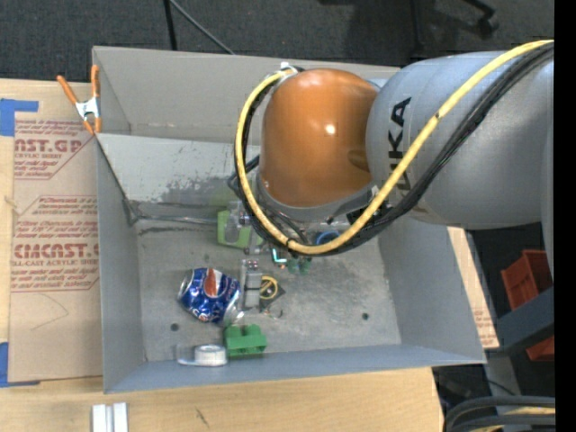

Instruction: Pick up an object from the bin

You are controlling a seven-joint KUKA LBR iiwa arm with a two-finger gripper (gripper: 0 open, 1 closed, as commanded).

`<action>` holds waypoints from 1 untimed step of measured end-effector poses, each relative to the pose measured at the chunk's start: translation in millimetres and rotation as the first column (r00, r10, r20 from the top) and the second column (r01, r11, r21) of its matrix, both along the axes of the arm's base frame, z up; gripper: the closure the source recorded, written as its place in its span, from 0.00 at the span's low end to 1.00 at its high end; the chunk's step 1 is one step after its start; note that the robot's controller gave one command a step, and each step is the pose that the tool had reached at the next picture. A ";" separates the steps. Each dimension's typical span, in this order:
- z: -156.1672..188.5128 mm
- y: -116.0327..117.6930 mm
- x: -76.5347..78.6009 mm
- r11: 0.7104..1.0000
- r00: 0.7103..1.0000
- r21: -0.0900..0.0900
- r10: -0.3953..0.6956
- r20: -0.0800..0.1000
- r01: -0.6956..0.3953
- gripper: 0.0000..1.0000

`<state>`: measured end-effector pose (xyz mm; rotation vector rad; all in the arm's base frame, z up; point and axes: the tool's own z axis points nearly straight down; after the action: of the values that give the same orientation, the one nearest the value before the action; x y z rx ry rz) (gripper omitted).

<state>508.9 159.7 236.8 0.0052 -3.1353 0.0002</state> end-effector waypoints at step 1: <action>-81.2 1.2 -8.0 0.991 0.991 -0.002 -0.131 -0.001 0.131 0.00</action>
Offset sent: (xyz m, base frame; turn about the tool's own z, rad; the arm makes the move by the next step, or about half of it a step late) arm -0.0061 0.0008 -0.0768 0.1322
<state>500.9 161.0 155.7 -0.2013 -3.1281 0.0020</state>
